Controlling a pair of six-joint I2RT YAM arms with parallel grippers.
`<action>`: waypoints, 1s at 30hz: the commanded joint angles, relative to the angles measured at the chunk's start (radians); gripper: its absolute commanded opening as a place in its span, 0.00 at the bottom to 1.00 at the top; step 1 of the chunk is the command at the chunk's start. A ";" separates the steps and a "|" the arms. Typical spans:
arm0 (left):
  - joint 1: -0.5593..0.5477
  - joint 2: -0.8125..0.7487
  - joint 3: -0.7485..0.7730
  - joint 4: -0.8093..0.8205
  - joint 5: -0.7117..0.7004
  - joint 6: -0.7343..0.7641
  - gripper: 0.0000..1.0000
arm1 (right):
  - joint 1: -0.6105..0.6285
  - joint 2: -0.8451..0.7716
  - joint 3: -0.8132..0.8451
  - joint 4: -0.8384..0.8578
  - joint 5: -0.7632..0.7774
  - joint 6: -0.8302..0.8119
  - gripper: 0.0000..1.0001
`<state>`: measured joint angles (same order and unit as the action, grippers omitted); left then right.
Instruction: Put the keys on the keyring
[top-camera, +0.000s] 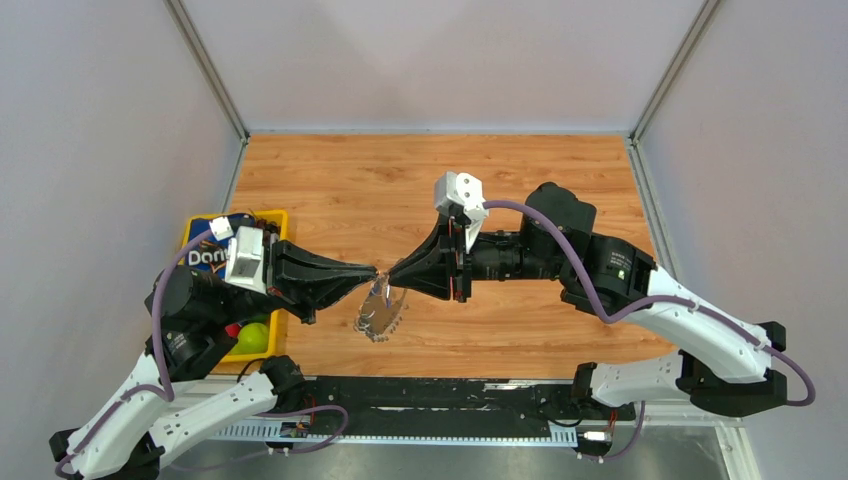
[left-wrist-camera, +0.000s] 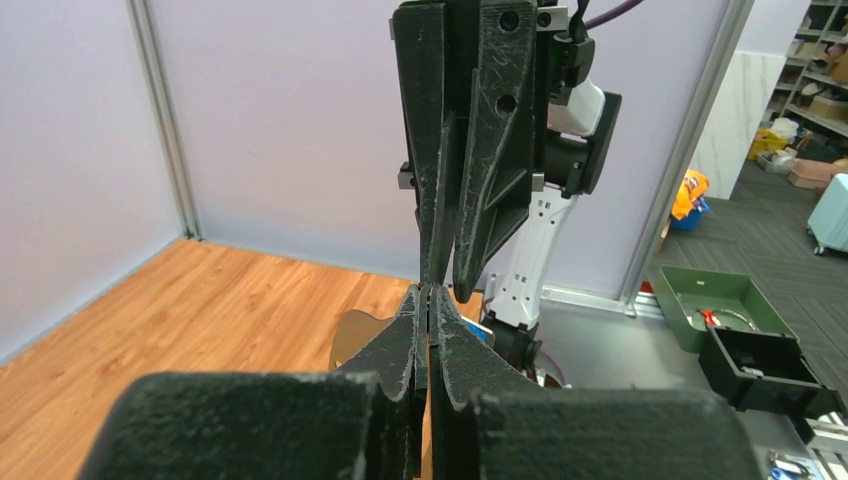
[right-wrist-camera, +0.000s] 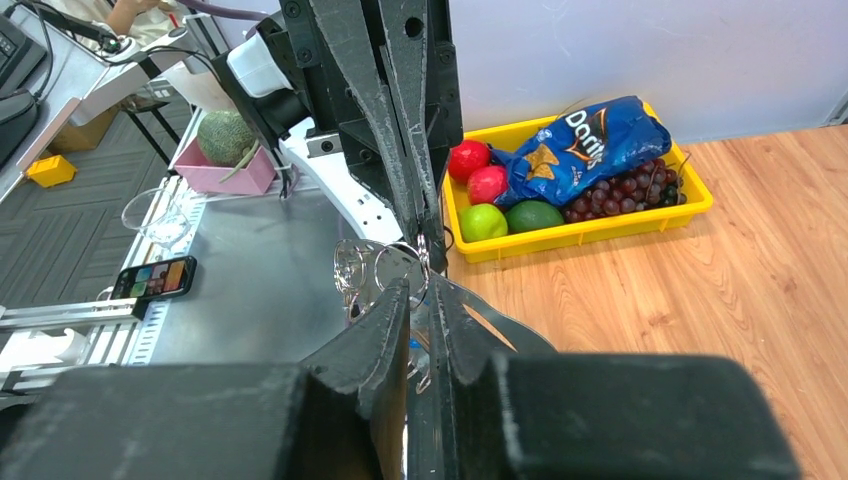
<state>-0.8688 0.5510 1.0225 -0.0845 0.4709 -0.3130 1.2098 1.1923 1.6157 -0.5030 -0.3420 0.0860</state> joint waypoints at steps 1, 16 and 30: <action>0.001 -0.009 -0.001 0.062 -0.003 -0.013 0.00 | 0.007 0.011 0.007 0.052 -0.033 0.023 0.15; 0.001 -0.007 -0.004 0.078 -0.011 -0.016 0.00 | 0.010 0.026 -0.021 0.055 -0.061 0.016 0.00; 0.002 -0.002 -0.005 0.116 -0.017 -0.018 0.00 | 0.020 -0.001 -0.098 0.086 -0.025 0.017 0.00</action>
<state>-0.8688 0.5468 1.0122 -0.0620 0.4644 -0.3141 1.2213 1.2064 1.5291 -0.4492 -0.3717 0.0963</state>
